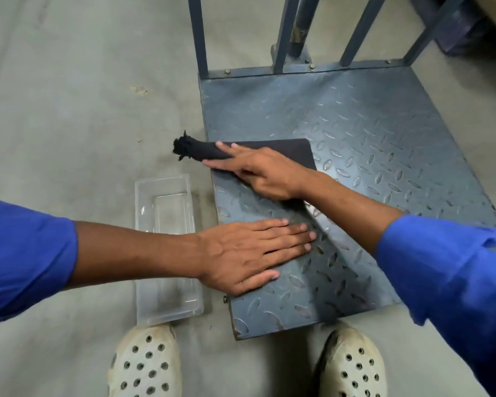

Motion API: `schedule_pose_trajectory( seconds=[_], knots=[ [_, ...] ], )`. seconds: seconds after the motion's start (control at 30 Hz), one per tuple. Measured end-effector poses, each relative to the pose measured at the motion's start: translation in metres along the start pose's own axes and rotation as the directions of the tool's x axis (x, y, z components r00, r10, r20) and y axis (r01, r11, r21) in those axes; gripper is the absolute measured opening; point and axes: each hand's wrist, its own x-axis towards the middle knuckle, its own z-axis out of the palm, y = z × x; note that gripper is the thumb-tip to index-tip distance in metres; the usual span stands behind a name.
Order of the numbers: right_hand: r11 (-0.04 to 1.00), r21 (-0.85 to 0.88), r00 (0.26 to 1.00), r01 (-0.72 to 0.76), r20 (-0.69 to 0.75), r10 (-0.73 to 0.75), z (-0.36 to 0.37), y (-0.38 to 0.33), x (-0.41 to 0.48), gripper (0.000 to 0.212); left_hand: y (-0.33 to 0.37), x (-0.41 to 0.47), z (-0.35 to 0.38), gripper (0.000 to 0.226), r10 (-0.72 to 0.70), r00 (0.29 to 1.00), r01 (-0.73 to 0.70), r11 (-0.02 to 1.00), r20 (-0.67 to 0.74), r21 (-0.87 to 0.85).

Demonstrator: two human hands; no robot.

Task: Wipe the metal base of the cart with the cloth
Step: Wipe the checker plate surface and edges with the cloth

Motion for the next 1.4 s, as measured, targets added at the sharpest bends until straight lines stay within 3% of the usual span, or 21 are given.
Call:
schedule_pose_trajectory(
  seconds=[0.13, 0.17, 0.27, 0.33, 0.47, 0.63, 0.93, 1.4],
  knots=[
    [0.963, -0.033, 0.935, -0.267, -0.250, 0.251, -0.020, 0.042, -0.030, 0.058, 0.000, -0.006, 0.000, 0.067, 0.030, 1.000, -0.031, 0.999, -0.006, -0.012],
    [0.959, -0.055, 0.931, -0.276, -0.262, 0.253, -0.018, 0.044, -0.034, 0.057, 0.001, -0.007, 0.000, 0.066, 0.026, 1.000, -0.026, 1.000, -0.003, -0.010],
    [0.994, -0.109, 0.995, -0.004, -0.100, -0.007, 0.005, 0.019, -0.035, 0.055, -0.001, -0.009, -0.002, 0.067, 0.038, 0.999, -0.038, 0.999, 0.009, -0.037],
    [0.992, -0.080, 0.993, 0.099, -0.057, -0.103, 0.012, 0.013, -0.035, 0.053, -0.006, -0.013, -0.005, 0.068, 0.061, 0.998, -0.060, 0.997, 0.012, -0.041],
    [0.990, -0.081, 0.965, -0.119, -0.243, 0.096, -0.004, 0.036, -0.048, 0.054, -0.017, -0.022, -0.006, 0.072, 0.027, 1.000, -0.027, 1.000, 0.008, -0.006],
    [0.963, -0.054, 0.921, -0.264, -0.311, 0.235, -0.006, 0.047, -0.072, 0.054, -0.041, -0.039, -0.011, 0.077, -0.050, 0.999, 0.050, 0.999, 0.013, 0.008],
    [0.945, -0.035, 0.885, -0.326, -0.363, 0.292, 0.005, 0.039, -0.080, 0.056, -0.125, -0.058, -0.040, 0.078, -0.294, 0.955, 0.293, 0.955, 0.027, 0.034],
    [0.944, 0.003, 0.875, -0.331, -0.374, 0.308, 0.005, 0.044, -0.084, 0.056, -0.205, -0.039, -0.076, 0.068, -0.275, 0.958, 0.271, 0.961, 0.082, 0.057]
  ],
)
